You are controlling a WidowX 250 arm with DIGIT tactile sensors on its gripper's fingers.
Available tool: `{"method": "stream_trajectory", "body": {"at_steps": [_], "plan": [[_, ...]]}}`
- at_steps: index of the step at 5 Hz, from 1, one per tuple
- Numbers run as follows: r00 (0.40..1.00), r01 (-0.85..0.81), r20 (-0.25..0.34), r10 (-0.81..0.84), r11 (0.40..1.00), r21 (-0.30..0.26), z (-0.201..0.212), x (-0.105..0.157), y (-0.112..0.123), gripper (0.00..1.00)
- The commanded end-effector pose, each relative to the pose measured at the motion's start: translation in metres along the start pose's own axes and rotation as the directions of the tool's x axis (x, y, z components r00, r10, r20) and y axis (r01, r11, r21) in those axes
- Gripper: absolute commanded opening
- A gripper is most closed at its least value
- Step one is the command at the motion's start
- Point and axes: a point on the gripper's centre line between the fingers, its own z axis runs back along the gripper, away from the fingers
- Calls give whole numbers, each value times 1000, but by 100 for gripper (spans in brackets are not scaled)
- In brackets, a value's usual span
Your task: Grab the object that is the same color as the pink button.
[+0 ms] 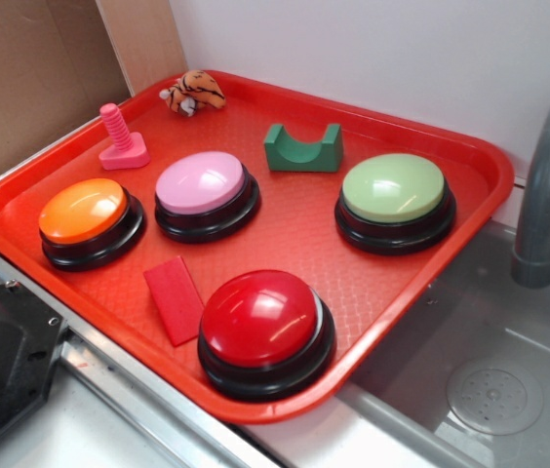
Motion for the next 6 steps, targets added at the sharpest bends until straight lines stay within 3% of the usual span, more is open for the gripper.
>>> {"method": "stream_trajectory", "body": {"at_steps": [1, 2, 3, 5, 6], "plan": [[1000, 0, 0, 0, 1000, 0, 0, 0, 0, 100], [998, -27, 66, 15, 983, 180, -10, 26, 27, 100], [995, 4, 95, -29, 967, 257, -28, 51, 62, 100], [975, 207, 29, -219, 951, 231, -72, 92, 114, 100], [963, 266, 5, -269, 952, 151, -95, 103, 134, 100]]}}
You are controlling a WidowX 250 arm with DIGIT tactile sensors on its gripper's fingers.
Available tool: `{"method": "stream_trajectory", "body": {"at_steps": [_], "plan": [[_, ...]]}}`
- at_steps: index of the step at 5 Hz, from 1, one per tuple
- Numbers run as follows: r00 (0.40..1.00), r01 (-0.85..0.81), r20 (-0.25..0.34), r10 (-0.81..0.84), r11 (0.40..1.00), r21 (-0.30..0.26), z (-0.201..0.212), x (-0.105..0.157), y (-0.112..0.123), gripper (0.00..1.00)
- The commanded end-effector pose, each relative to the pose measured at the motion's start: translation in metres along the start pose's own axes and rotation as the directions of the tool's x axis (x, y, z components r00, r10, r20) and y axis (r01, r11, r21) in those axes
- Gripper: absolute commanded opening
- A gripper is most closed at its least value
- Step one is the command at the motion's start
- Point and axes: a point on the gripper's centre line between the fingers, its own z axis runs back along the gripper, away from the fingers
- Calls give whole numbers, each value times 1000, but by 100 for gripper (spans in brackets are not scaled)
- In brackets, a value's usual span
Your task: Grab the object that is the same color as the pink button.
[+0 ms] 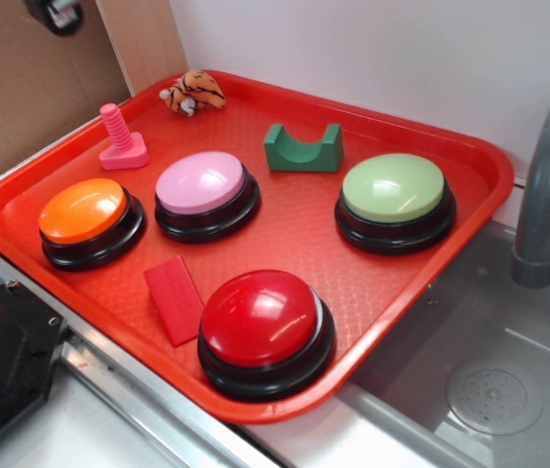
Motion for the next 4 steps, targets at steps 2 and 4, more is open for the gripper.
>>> {"method": "stream_trajectory", "body": {"at_steps": [2, 4], "plan": [[997, 66, -36, -70, 991, -121, -67, 18, 31, 100], [992, 59, -106, -67, 995, -79, -106, 24, 27, 100]]}}
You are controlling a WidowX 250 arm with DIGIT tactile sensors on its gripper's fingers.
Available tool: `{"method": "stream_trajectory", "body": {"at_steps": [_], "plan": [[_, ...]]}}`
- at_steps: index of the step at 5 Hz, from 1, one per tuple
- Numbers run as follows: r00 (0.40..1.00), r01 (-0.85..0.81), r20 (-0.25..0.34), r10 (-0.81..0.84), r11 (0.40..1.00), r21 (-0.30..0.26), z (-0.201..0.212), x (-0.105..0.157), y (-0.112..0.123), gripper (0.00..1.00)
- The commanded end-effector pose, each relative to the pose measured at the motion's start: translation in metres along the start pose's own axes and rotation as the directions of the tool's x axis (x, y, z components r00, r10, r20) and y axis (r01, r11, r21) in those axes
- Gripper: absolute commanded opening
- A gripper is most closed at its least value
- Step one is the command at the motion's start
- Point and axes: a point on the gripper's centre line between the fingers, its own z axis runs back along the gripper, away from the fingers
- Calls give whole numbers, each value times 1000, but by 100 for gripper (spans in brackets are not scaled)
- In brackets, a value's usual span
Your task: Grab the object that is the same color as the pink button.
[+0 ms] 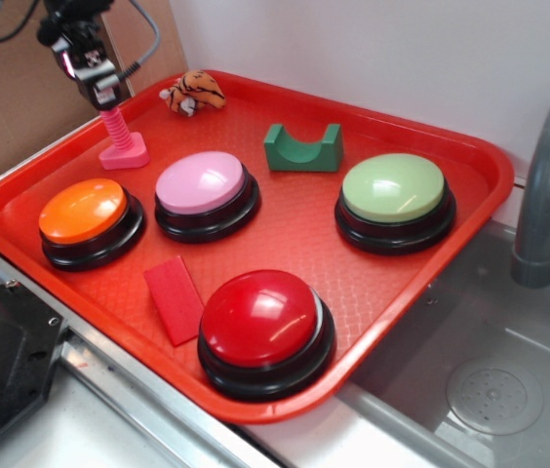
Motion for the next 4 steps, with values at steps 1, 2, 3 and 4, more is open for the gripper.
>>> {"method": "stream_trajectory", "body": {"at_steps": [1, 2, 3, 4], "plan": [[999, 37, -26, -36, 998, 44, -15, 14, -7, 100], [998, 43, -34, -43, 999, -7, -26, 15, -13, 100], [998, 24, -57, -23, 1000, 11, -24, 17, -13, 0], [998, 19, -59, -19, 1000, 7, -24, 18, -16, 0]]}}
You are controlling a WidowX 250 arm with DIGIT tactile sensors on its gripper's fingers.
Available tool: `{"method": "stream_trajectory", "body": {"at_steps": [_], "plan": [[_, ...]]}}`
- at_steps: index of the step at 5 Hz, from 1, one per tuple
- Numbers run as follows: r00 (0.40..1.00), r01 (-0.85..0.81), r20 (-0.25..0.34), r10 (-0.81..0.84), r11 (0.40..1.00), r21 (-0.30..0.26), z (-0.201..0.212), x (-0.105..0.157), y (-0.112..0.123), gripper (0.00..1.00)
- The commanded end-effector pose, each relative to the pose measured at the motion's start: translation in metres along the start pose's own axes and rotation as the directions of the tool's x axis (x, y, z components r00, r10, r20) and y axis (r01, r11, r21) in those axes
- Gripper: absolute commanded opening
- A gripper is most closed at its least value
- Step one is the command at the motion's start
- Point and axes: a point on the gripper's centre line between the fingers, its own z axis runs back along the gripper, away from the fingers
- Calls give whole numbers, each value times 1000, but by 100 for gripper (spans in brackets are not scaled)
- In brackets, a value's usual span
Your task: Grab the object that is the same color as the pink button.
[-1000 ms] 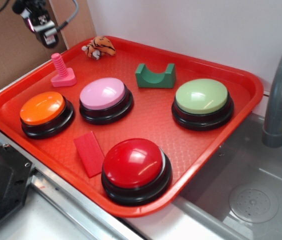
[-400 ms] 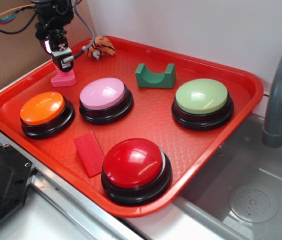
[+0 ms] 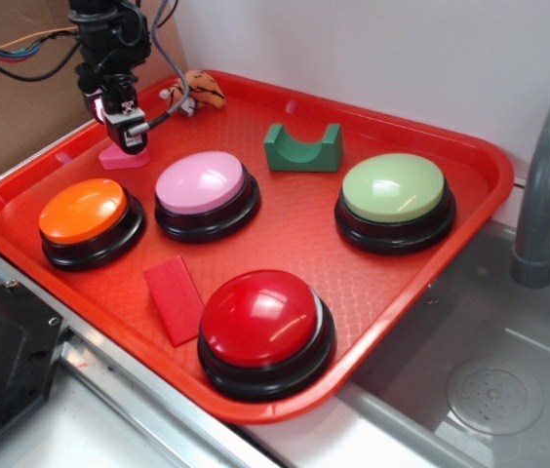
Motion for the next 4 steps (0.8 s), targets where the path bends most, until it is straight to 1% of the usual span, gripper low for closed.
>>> {"method": "stream_trajectory", "body": {"at_steps": [1, 2, 3, 4], "plan": [[1000, 1, 25, -2, 999, 41, 11, 7, 1, 0], [1000, 8, 7, -9, 998, 62, 11, 7, 2, 0], [999, -40, -2, 41, 993, 109, 39, 2, -4, 0], [985, -172, 24, 170, 970, 174, 89, -20, -50, 0]]}}
